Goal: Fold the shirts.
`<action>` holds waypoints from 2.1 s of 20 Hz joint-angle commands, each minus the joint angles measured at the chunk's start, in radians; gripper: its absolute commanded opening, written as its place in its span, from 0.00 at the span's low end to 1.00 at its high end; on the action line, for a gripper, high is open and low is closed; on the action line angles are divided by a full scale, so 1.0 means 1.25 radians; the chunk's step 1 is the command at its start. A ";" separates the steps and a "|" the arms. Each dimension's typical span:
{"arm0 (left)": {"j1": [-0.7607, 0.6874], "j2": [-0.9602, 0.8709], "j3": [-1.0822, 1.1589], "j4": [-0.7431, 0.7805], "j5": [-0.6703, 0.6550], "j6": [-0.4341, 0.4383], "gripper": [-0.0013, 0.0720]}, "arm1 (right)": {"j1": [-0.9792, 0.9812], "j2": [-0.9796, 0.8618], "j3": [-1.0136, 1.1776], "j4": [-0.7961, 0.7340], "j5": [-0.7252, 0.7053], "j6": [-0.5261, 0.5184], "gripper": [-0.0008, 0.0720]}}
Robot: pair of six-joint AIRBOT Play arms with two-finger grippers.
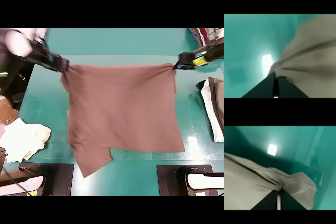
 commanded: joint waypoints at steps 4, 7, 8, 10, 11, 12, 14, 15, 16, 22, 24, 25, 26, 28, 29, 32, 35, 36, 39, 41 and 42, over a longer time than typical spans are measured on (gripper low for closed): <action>0.024 -0.167 -0.052 0.007 0.263 -0.084 0.06 | 0.019 -0.217 0.107 0.000 -0.064 -0.018 0.04; 0.074 -0.167 -0.005 -0.031 0.201 -0.115 0.77 | 0.005 -0.244 0.197 0.002 -0.010 -0.018 0.56; 0.091 -0.167 0.017 -0.033 0.147 -0.115 0.77 | -0.002 -0.242 0.217 0.014 0.015 -0.019 0.62; 0.125 -0.147 0.041 -0.038 0.026 -0.063 0.77 | -0.032 -0.211 0.198 0.101 0.054 -0.020 0.62; 0.136 -0.126 0.038 -0.046 -0.031 -0.022 0.77 | -0.050 -0.184 0.162 0.155 0.071 -0.031 0.62; 0.140 -0.099 0.018 -0.051 -0.064 0.004 0.77 | -0.068 -0.148 0.108 0.210 0.081 -0.052 0.62; 0.143 -0.013 -0.087 -0.056 -0.074 0.016 0.77 | -0.089 -0.068 -0.020 0.279 0.084 -0.075 0.62; 0.143 0.032 -0.155 -0.057 -0.073 0.014 0.77 | -0.096 -0.028 -0.083 0.297 0.083 -0.088 0.62; 0.143 0.079 -0.230 -0.058 -0.074 0.002 0.77 | -0.101 0.016 -0.148 0.302 0.078 -0.092 0.62; 0.143 0.338 -0.699 -0.298 -0.020 -0.034 0.77 | -0.100 0.227 -0.403 0.315 -0.001 -0.110 0.62; 0.143 0.364 -0.794 -0.373 0.021 -0.034 0.77 | -0.100 0.273 -0.443 0.314 -0.030 -0.110 0.62; 0.143 0.364 -0.822 -0.396 0.047 -0.034 0.77 | -0.100 0.291 -0.455 0.314 -0.039 -0.110 0.62; 0.143 0.364 -0.842 -0.414 0.076 -0.034 0.77 | -0.100 0.309 -0.468 0.314 -0.047 -0.110 0.62; 0.143 0.364 -0.871 -0.453 0.135 -0.034 0.77 | -0.100 0.329 -0.479 0.313 -0.051 -0.110 0.62; 0.143 0.364 -0.881 -0.468 0.159 -0.033 0.77 | -0.100 0.333 -0.479 0.314 -0.050 -0.110 0.62; 0.143 0.364 -0.895 -0.530 0.184 -0.027 0.77 | -0.100 0.334 -0.478 0.314 -0.051 -0.110 0.62; 0.143 0.364 -0.890 -0.533 0.195 -0.025 0.28 | -0.112 0.334 -0.478 0.311 -0.042 -0.110 0.62; 0.143 0.364 -0.882 -0.532 0.198 -0.024 0.06 | -0.130 0.334 -0.479 0.308 -0.023 -0.110 0.62; 0.143 0.381 -0.829 -0.504 0.190 -0.025 0.05 | -0.215 0.334 -0.484 0.197 0.050 -0.109 0.62; 0.143 0.393 -0.790 -0.494 0.181 -0.024 0.05 | -0.291 0.334 -0.528 0.096 0.089 -0.104 0.62; 0.143 0.399 -0.776 -0.495 0.177 -0.022 0.05 | -0.334 0.335 -0.568 0.070 0.098 -0.102 0.62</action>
